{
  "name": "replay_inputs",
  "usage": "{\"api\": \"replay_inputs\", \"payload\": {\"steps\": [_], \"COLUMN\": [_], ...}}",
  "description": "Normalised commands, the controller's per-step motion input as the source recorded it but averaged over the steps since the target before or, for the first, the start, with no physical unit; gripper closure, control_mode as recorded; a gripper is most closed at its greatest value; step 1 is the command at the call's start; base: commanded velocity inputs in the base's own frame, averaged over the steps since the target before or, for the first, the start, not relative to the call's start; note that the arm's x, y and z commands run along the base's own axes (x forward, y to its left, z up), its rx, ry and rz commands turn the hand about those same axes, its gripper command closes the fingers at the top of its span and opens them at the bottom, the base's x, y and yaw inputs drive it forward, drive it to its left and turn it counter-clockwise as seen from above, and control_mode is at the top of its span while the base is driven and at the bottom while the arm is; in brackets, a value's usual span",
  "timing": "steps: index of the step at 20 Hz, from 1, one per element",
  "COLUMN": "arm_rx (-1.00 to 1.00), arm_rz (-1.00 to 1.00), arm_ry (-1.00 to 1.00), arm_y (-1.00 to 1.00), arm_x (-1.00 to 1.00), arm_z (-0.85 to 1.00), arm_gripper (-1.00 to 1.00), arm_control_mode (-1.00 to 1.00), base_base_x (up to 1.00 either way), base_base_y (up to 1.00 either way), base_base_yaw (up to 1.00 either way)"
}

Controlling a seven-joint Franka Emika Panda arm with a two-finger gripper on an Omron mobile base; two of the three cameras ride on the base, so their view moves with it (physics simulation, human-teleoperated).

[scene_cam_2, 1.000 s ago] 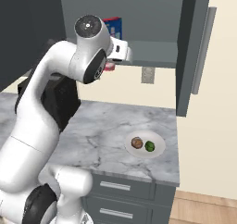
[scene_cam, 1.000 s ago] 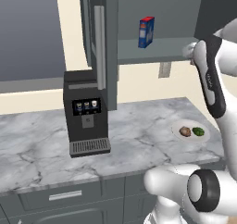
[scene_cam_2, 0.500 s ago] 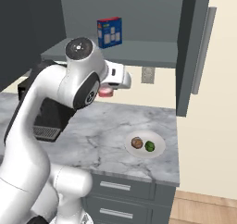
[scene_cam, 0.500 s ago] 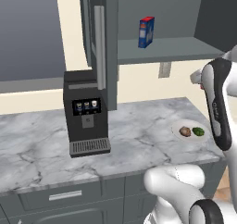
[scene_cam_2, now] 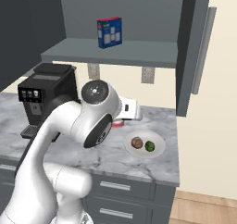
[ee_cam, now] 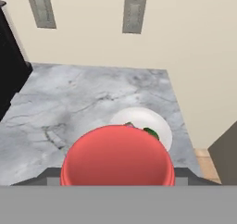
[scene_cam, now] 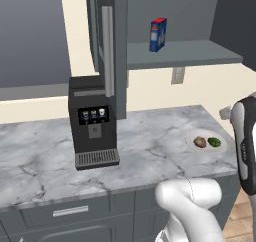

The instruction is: Pick the avocado and bread from the counter and place them on the plate. Then pick the jam from the cabinet and place it next to the plate. Lastly close the cabinet door.

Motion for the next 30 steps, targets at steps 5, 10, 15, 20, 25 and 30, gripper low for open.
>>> {"api": "replay_inputs", "payload": {"steps": [5, 10, 15, 20, 25, 30], "arm_rx": [0.00, 0.00, 0.00, 0.00, 0.00, 0.03], "arm_rz": [0.02, 0.03, 0.07, 0.11, 0.15, 0.16], "arm_ry": [0.00, 0.00, 0.00, 0.00, 0.07, 0.14], "arm_y": [-0.32, -0.30, -0.40, -0.46, -0.42, -0.41], "arm_x": [0.00, 0.00, 0.00, 0.06, 0.22, 0.41], "arm_z": [-0.73, -0.68, -0.63, -0.49, -0.47, -0.54], "arm_gripper": [1.00, 1.00, 1.00, 1.00, 1.00, 1.00], "arm_control_mode": [-1.00, -1.00, -1.00, -1.00, -1.00, -1.00], "base_base_x": [0.00, 0.00, 0.00, 0.00, 0.00, 0.00], "base_base_y": [0.00, 0.00, 0.00, 0.00, 0.00, 0.00], "base_base_yaw": [0.00, 0.00, 0.00, 0.00, 0.00, 0.00]}}
